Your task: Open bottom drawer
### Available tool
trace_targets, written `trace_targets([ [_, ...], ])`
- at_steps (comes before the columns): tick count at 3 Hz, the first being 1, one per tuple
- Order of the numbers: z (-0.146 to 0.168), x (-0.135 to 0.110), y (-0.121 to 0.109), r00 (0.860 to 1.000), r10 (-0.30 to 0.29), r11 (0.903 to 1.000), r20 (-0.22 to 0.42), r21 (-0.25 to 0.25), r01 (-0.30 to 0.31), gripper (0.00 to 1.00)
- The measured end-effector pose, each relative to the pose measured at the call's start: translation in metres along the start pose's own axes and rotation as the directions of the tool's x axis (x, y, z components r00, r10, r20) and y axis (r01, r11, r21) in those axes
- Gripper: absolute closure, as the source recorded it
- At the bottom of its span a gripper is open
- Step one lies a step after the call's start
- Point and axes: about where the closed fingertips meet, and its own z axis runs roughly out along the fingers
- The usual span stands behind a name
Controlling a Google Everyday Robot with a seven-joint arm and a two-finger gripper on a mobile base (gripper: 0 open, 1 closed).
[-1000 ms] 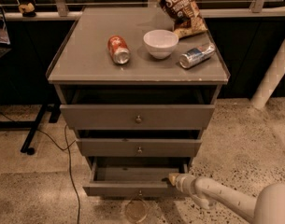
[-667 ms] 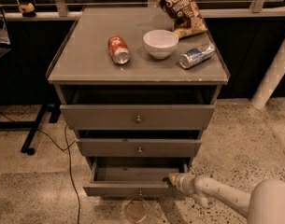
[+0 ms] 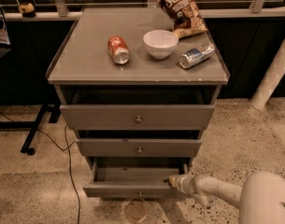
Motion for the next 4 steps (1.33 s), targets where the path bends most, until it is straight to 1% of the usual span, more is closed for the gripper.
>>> trace_targets([
  [1, -0.011, 0.011, 0.0, 0.998, 0.058, 0.9978, -0.019, -0.03, -0.059, 1.0],
  [2, -0.026, 0.021, 0.002, 0.991, 0.13, 0.9888, -0.038, -0.068, -0.133, 1.0],
  [3, -0.04, 0.036, 0.008, 0.976, 0.204, 0.9701, -0.081, -0.117, -0.213, 1.0],
  [4, -0.04, 0.036, 0.008, 0.976, 0.204, 0.97, -0.082, -0.118, -0.213, 1.0],
])
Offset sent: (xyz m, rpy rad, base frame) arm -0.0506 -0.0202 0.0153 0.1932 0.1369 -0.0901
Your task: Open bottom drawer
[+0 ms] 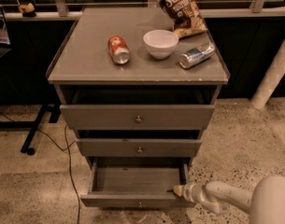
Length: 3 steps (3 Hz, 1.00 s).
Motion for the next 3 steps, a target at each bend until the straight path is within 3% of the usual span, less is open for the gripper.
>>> trace_targets([
  [3, 0.013, 0.015, 0.0, 0.99, 0.022, 0.9994, -0.137, 0.031, -0.018, 1.0],
])
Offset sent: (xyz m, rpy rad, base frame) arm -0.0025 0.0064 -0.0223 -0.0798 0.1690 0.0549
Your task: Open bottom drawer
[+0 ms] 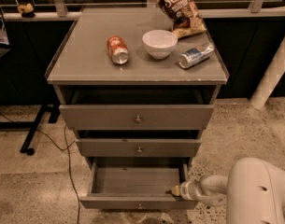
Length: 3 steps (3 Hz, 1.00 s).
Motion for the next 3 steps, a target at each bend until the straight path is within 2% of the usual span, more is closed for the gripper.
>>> trace_targets([
  [1, 0.0, 0.004, 0.0, 1.0, 0.009, 1.0, -0.011, -0.003, -0.009, 1.0],
  [2, 0.0, 0.025, -0.007, 0.998, 0.044, 0.999, -0.051, -0.002, -0.044, 1.0],
  [3, -0.001, 0.026, -0.006, 0.998, 0.046, 0.9989, -0.053, -0.003, -0.046, 1.0],
])
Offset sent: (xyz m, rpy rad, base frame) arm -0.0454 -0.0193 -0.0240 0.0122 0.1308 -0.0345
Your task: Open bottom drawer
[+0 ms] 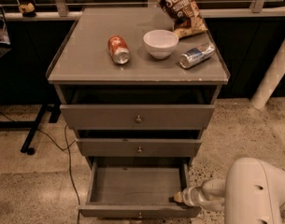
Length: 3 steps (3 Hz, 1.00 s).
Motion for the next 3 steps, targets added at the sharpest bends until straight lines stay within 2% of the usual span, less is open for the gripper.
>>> trace_targets([
  [1, -0.003, 0.017, -0.001, 1.0, 0.016, 0.9993, 0.002, -0.033, -0.015, 1.0],
  [2, -0.018, 0.009, 0.008, 0.996, 0.006, 0.993, 0.084, -0.118, 0.004, 0.82],
  [3, -0.046, -0.009, 0.025, 0.98, 0.0, 0.9781, 0.201, -0.204, 0.042, 0.58],
])
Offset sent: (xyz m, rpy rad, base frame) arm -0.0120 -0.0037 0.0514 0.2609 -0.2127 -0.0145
